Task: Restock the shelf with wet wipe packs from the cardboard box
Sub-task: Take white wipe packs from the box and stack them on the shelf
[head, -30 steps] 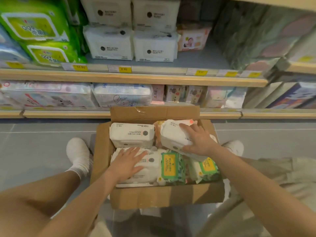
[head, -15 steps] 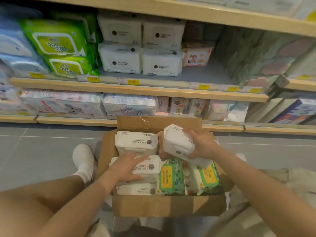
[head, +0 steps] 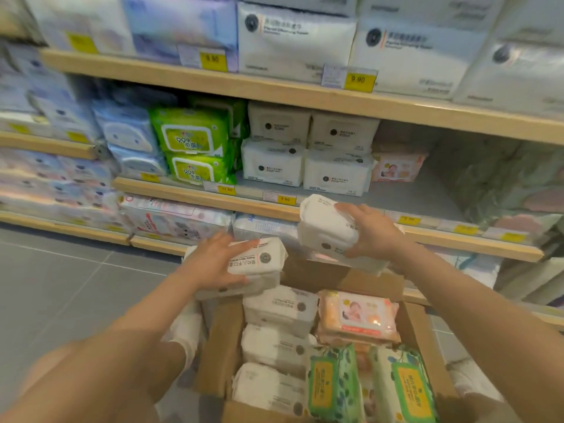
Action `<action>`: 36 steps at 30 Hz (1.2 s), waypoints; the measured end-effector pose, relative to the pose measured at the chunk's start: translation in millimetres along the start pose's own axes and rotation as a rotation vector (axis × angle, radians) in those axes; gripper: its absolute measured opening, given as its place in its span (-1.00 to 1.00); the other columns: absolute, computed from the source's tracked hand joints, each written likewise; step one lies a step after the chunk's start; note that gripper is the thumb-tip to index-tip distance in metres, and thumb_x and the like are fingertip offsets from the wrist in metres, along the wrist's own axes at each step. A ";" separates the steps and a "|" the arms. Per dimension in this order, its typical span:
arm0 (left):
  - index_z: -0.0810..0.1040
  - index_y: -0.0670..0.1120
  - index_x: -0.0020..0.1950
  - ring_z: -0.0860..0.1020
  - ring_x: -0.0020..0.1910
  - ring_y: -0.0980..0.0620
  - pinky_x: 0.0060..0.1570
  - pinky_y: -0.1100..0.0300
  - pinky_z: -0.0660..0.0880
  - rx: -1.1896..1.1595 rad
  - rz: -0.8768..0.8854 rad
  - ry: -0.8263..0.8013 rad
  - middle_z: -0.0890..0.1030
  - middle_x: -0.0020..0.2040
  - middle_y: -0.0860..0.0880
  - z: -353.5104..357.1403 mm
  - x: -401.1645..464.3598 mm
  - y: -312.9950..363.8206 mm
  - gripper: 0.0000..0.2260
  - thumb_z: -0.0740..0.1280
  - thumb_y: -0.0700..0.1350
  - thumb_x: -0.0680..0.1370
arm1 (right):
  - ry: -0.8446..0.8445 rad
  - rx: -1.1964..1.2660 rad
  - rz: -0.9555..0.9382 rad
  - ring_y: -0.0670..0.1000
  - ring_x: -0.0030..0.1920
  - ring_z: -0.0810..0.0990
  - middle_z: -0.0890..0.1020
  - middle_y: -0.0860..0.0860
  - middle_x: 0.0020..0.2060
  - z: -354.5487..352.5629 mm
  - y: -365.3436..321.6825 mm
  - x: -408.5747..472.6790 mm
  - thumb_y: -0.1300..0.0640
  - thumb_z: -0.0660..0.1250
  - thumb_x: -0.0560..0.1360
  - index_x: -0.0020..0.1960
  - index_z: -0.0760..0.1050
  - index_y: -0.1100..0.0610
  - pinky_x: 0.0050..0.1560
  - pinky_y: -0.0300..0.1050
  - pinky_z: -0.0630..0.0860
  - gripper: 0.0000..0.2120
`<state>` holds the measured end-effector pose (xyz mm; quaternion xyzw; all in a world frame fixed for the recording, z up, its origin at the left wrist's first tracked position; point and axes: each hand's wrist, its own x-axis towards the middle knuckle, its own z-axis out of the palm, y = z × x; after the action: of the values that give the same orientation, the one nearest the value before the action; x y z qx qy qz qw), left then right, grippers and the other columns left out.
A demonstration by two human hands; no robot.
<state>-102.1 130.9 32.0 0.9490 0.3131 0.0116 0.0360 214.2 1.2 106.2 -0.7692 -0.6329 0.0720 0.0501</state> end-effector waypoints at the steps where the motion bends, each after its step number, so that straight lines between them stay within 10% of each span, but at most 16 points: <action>1: -0.03 0.29 0.48 0.32 0.19 -0.06 0.12 0.03 0.30 -0.001 -0.017 0.030 0.42 0.22 -0.06 -4.2 1.3 -12.1 -0.21 0.02 0.48 0.28 | 0.008 -0.010 -0.017 0.13 0.24 0.39 0.39 0.04 0.29 -1.3 -3.0 11.0 -0.05 0.55 0.23 0.48 0.07 -0.11 0.20 0.05 0.35 -0.03; 25: 0.10 0.34 0.44 0.32 0.01 0.03 0.09 0.06 0.33 -0.155 -0.207 0.263 0.41 -0.01 0.04 0.1 58.6 -163.1 -0.22 0.09 0.55 0.25 | -0.097 -0.075 -0.230 0.11 0.41 0.25 0.26 0.05 0.45 10.7 -86.6 283.4 -0.06 0.48 0.35 0.50 0.07 -0.16 0.35 0.04 0.27 -0.14; 36: 0.14 0.30 0.45 0.29 0.04 0.04 0.14 0.06 0.30 -0.185 -0.205 0.239 0.41 0.01 0.04 2.1 59.6 -158.0 -0.24 0.16 0.47 0.27 | -0.137 -0.209 -0.187 -0.03 0.52 -0.21 -0.21 0.00 0.53 36.5 -80.7 276.6 -0.14 0.30 0.48 0.53 -0.24 -0.07 0.47 0.02 -0.29 -0.13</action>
<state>-147.9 292.8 17.9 0.8967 0.4077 0.1492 0.0867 182.0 287.7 70.6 -0.7013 -0.7077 0.0531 -0.0668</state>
